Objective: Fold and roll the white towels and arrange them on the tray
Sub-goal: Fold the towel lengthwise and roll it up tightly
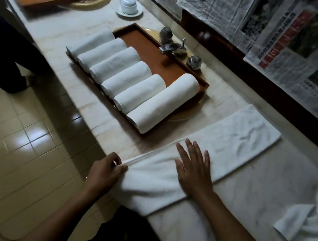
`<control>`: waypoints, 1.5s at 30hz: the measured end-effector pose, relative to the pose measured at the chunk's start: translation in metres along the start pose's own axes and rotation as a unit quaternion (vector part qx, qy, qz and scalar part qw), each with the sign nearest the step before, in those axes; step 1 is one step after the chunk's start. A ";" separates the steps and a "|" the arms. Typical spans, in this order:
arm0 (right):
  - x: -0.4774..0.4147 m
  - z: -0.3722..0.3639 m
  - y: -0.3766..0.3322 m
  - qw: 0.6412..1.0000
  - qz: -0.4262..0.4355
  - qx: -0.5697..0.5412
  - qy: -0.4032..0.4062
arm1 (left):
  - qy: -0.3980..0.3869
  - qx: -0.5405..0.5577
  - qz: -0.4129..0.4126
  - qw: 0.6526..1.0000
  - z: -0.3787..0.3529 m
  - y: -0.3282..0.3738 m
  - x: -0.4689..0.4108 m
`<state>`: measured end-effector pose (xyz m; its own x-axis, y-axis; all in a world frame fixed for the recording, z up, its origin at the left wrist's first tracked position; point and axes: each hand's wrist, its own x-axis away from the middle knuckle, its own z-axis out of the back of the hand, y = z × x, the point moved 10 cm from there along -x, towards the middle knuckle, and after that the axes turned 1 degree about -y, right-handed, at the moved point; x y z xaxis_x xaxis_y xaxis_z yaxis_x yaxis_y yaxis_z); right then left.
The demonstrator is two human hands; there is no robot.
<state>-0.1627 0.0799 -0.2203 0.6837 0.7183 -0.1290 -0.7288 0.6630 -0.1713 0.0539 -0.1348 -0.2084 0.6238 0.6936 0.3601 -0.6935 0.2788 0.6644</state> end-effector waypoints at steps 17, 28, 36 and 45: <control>0.032 -0.016 -0.087 0.997 0.066 -0.010 -0.030 | -0.094 -0.017 -0.089 0.991 0.012 -0.031 -0.009; 0.035 -0.016 -0.087 0.997 0.064 -0.007 -0.045 | -0.037 -0.105 -0.144 0.983 0.033 -0.063 0.005; 0.032 -0.015 -0.085 0.996 0.067 0.004 -0.055 | 0.013 -0.149 -0.129 0.980 0.033 -0.072 -0.010; 0.031 0.001 -0.050 0.984 -0.179 -0.014 -0.004 | -0.074 -0.084 -0.336 0.935 0.004 0.051 0.002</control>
<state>-0.1050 0.0692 -0.2145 0.8957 0.4420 -0.0477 -0.4405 0.8677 -0.2303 0.0215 -0.1215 -0.1710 0.9737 0.2275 -0.0073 -0.1651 0.7280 0.6654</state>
